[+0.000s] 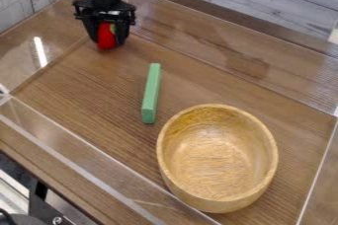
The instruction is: Move the red object to the left side of the table
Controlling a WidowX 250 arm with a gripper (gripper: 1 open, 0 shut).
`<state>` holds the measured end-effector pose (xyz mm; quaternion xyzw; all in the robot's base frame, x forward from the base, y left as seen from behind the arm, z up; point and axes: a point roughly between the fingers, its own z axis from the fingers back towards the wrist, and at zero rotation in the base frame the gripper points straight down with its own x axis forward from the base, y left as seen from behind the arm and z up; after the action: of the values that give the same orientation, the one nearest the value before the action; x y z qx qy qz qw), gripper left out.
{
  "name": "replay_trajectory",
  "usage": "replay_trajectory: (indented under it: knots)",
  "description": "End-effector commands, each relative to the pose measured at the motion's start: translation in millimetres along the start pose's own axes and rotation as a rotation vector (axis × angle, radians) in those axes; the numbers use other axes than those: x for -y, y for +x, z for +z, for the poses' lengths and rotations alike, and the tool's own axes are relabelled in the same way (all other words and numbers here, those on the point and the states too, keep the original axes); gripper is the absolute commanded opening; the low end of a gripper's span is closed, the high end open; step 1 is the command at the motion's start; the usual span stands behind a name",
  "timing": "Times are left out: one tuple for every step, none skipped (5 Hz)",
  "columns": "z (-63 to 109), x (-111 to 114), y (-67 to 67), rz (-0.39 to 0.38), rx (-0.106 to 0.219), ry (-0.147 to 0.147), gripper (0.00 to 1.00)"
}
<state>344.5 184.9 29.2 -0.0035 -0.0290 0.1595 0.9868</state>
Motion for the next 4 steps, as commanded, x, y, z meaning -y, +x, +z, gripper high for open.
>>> replay_trajectory:
  knots:
    - [22.6,-4,-3.8,-0.010,0.042,0.008,1.00]
    - [33.3,2,-6.1,0.016,0.032,-0.004,1.00]
    - [42.8,6,-7.8,0.041,0.022,-0.012,1.00]
    - [52.0,9,-8.5,0.065,0.014,-0.019,1.00]
